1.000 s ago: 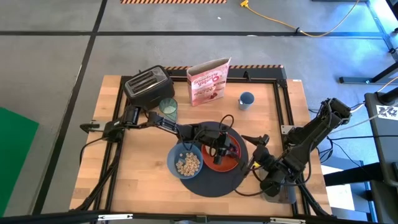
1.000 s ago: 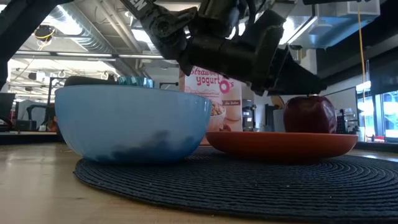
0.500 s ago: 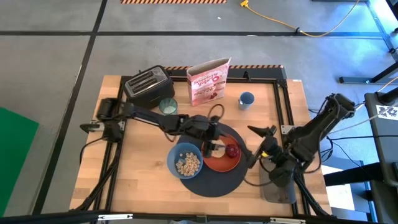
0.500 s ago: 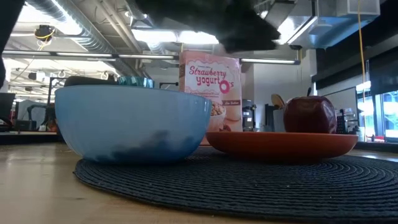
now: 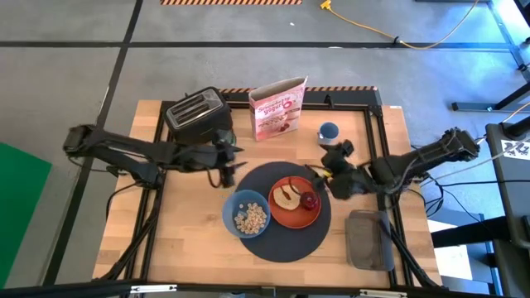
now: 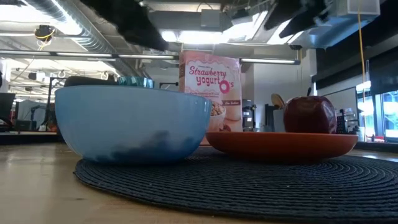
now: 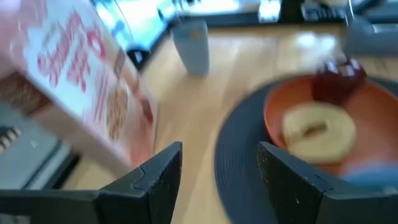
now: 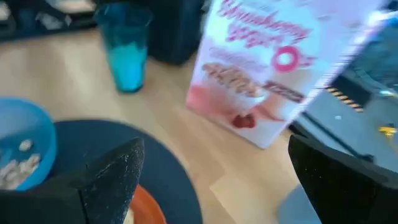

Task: Arrange a breakfast setting
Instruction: Put the cup of milk on the mat to the top left of the plate

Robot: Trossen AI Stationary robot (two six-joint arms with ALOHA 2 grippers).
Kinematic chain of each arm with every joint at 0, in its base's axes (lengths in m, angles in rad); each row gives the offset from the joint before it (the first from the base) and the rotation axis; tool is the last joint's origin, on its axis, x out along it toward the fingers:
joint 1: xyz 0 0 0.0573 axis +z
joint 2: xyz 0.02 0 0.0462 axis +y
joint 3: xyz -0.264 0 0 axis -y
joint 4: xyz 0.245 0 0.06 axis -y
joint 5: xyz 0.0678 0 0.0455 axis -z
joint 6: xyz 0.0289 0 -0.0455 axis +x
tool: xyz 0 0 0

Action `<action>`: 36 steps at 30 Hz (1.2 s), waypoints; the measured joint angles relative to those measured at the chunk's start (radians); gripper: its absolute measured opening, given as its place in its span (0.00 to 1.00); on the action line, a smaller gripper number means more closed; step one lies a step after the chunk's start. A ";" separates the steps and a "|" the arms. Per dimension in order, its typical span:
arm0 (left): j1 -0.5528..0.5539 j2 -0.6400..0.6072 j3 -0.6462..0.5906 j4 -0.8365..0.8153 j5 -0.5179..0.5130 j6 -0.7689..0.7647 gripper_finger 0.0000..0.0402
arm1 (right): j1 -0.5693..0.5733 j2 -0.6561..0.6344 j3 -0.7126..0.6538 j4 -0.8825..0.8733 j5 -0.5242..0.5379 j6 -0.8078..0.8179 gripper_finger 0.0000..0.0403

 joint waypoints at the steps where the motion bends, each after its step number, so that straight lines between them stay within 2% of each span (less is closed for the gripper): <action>1: 0.014 -0.032 0.004 -0.066 0.030 -0.008 0.51 | -0.035 0.000 0.000 0.027 -0.051 -0.050 0.96; 5: 0.107 -0.096 0.030 -0.268 0.161 -0.010 0.51 | -0.165 0.000 0.000 0.144 -0.231 -0.228 0.96; 9: 0.189 -0.093 0.046 -0.399 0.255 0.021 0.51 | -0.260 0.000 0.000 0.256 -0.358 -0.343 0.96; 16: 0.277 -0.078 0.048 -0.473 0.266 0.095 0.51 | -0.354 0.000 0.000 0.382 -0.506 -0.434 0.96; 20: 0.314 -0.076 0.048 -0.487 0.266 0.127 0.49 | -0.385 0.000 0.000 0.390 -0.534 -0.441 0.96; 25: 0.340 -0.011 0.048 -0.502 0.299 0.158 0.41 | -0.397 0.000 0.000 0.382 -0.534 -0.441 0.96; 28: 0.340 0.035 0.048 -0.497 0.340 0.180 0.34 | -0.397 0.000 0.000 0.377 -0.534 -0.441 0.96; 36: 0.337 0.076 0.048 -0.476 0.342 0.249 0.08 | -0.396 0.000 0.000 0.345 -0.540 -0.441 0.96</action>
